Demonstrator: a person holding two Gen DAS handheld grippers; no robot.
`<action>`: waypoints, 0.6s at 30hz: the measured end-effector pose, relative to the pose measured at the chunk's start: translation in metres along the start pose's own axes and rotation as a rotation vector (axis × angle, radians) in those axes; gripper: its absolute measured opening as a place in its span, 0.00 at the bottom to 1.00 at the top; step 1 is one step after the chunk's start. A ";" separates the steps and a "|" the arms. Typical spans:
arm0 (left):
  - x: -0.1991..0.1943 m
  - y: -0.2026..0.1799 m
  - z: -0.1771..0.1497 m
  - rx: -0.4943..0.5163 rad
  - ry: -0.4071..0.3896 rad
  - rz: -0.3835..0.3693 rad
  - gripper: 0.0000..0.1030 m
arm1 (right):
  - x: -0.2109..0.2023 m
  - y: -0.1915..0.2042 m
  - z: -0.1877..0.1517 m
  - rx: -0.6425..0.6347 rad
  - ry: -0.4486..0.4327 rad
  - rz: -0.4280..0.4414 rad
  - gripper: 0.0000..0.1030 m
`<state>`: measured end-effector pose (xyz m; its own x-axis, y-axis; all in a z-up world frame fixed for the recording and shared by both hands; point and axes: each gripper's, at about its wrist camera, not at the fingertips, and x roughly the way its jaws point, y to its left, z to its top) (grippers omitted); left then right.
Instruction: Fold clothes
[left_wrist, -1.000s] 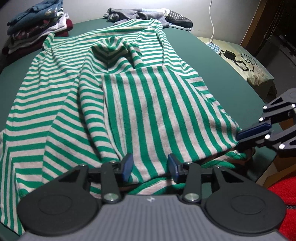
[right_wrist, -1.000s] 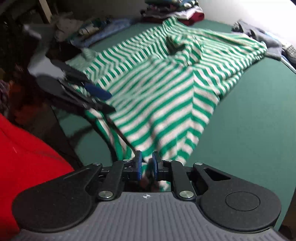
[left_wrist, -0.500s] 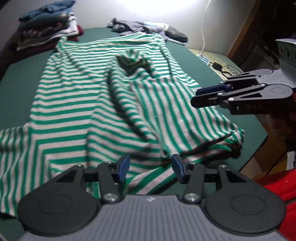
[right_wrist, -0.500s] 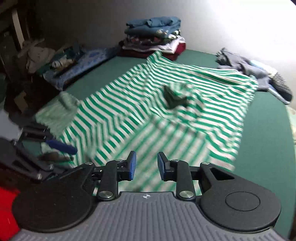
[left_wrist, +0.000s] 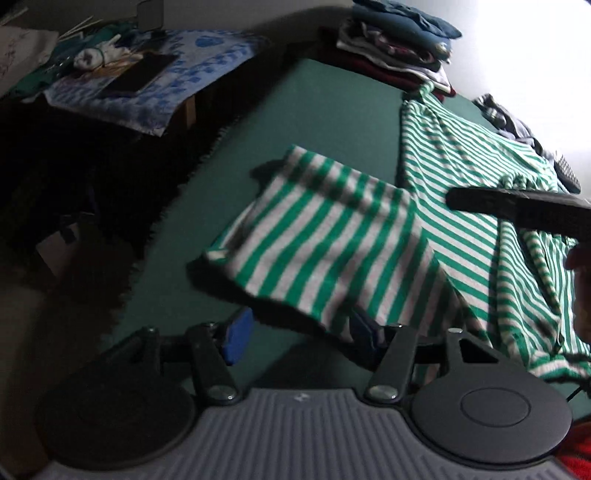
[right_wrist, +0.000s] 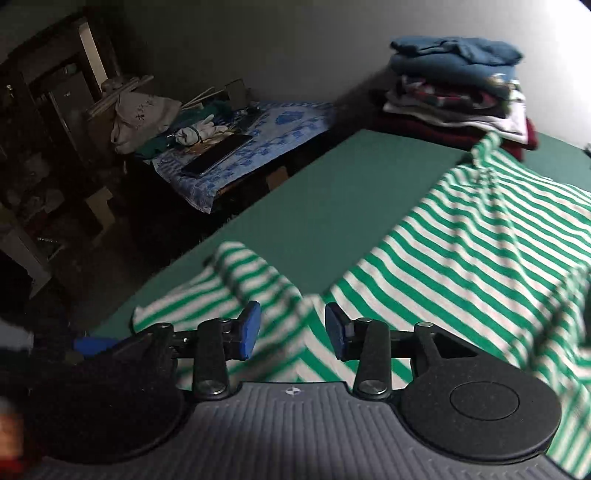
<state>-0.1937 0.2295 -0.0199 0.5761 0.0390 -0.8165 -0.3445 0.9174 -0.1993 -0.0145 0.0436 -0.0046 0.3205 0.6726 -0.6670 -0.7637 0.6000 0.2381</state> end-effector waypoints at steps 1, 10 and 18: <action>0.001 0.003 0.000 -0.008 -0.007 0.003 0.64 | 0.011 0.001 0.008 0.006 0.008 0.007 0.44; 0.010 0.026 0.011 -0.074 -0.067 0.015 0.76 | 0.077 0.027 0.042 -0.002 0.094 0.067 0.45; 0.018 0.021 0.017 -0.039 -0.119 0.020 0.62 | 0.078 0.025 0.041 0.019 0.064 0.096 0.17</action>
<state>-0.1774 0.2559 -0.0297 0.6519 0.1061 -0.7508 -0.3843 0.8998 -0.2065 0.0142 0.1288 -0.0213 0.2096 0.6984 -0.6843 -0.7784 0.5428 0.3155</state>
